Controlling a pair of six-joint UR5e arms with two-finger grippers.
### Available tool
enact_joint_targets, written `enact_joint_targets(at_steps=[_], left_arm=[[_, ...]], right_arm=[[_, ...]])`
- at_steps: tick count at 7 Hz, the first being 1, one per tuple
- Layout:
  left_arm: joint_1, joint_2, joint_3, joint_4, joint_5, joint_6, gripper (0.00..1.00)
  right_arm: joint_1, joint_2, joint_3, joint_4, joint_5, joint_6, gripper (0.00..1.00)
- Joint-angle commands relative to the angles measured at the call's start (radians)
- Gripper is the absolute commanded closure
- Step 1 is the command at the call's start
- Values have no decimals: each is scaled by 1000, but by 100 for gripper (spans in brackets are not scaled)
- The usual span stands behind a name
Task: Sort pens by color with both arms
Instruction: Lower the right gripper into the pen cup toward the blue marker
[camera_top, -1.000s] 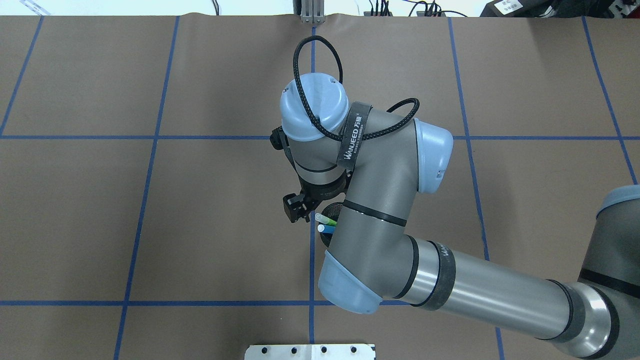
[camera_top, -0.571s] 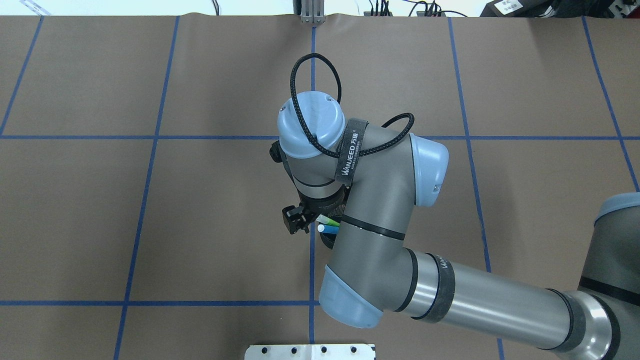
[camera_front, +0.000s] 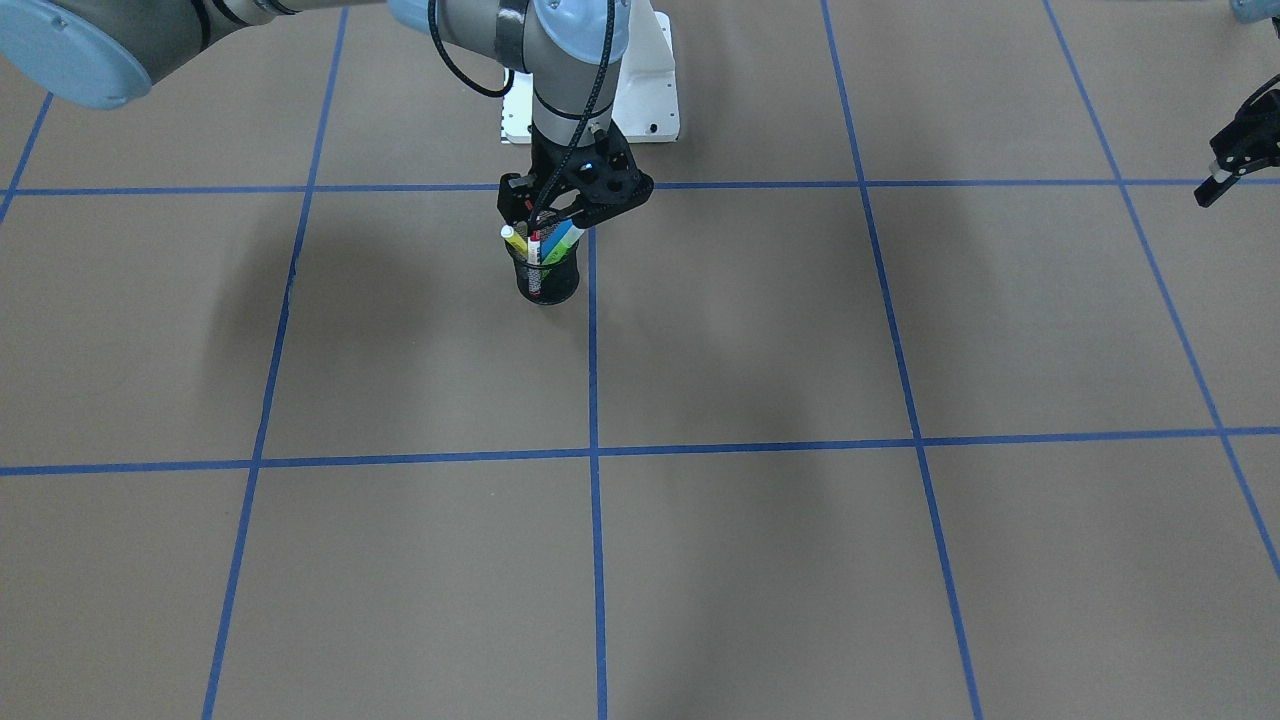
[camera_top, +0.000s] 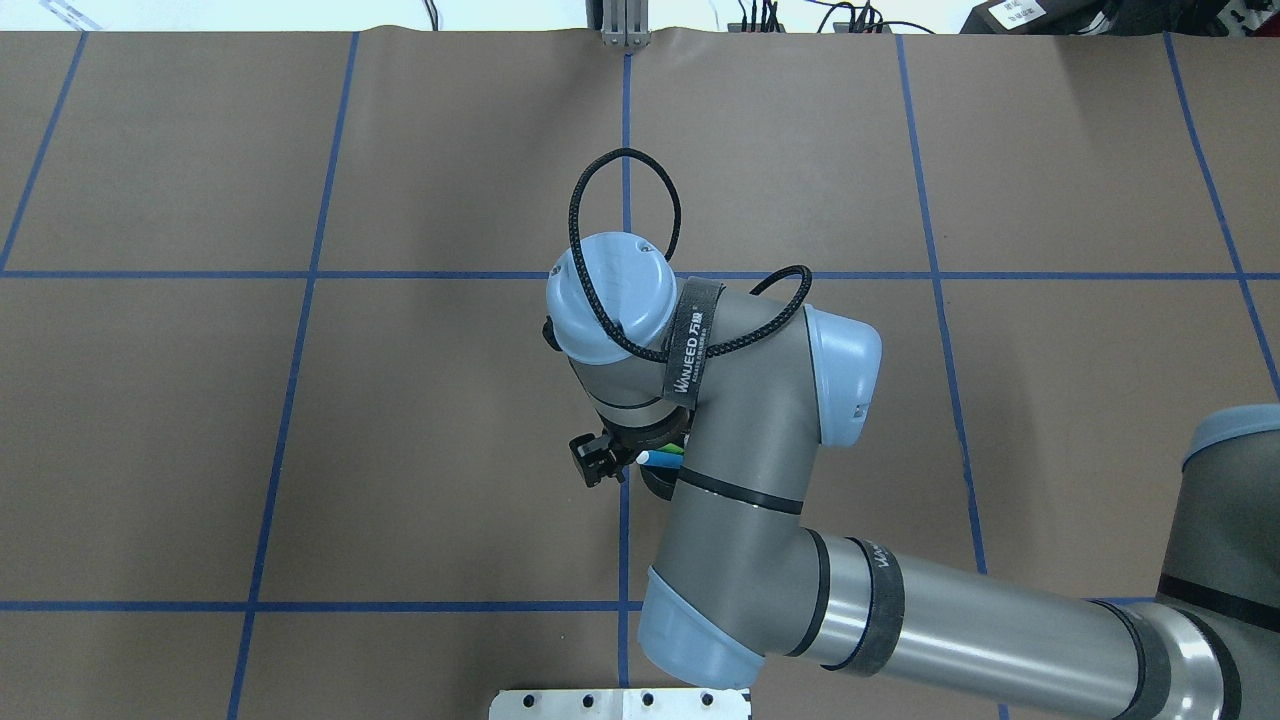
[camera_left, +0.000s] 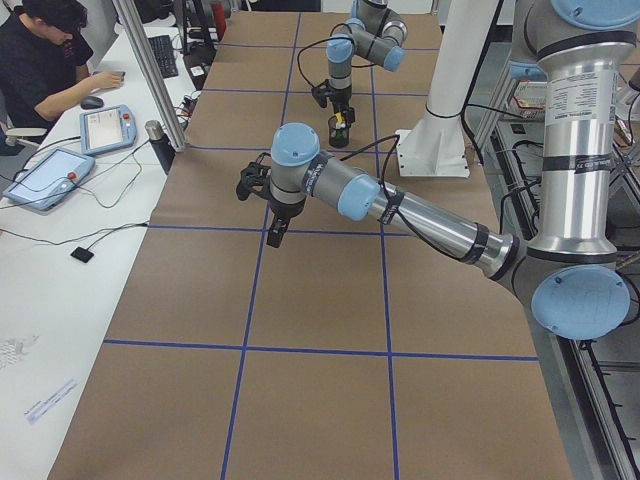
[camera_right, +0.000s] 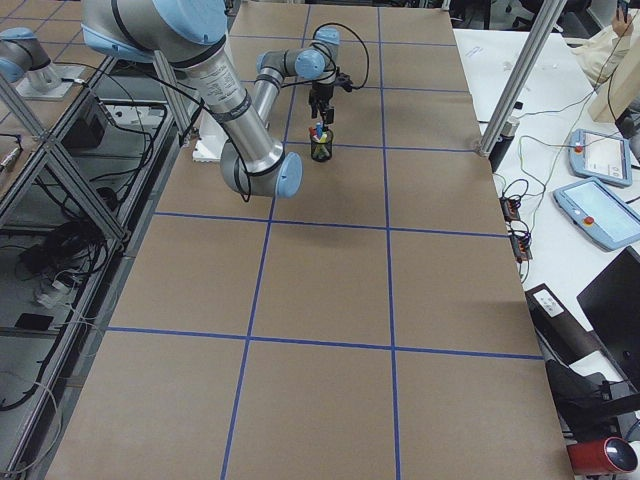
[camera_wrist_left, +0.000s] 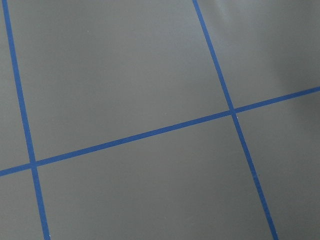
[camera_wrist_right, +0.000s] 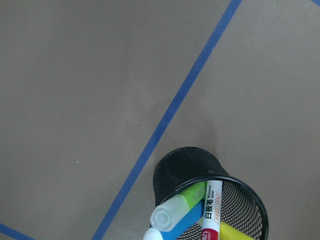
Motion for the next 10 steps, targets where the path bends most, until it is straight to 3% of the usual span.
enact_joint_targets(at_steps=[1,10], left_arm=[[0,0,1,0,1,0,0],[0,3,-5,0,-1,0,0]], right_arm=[[-11,-1,-1,1,-4,19,2],[-17,-18,1,13,-76,8,2]])
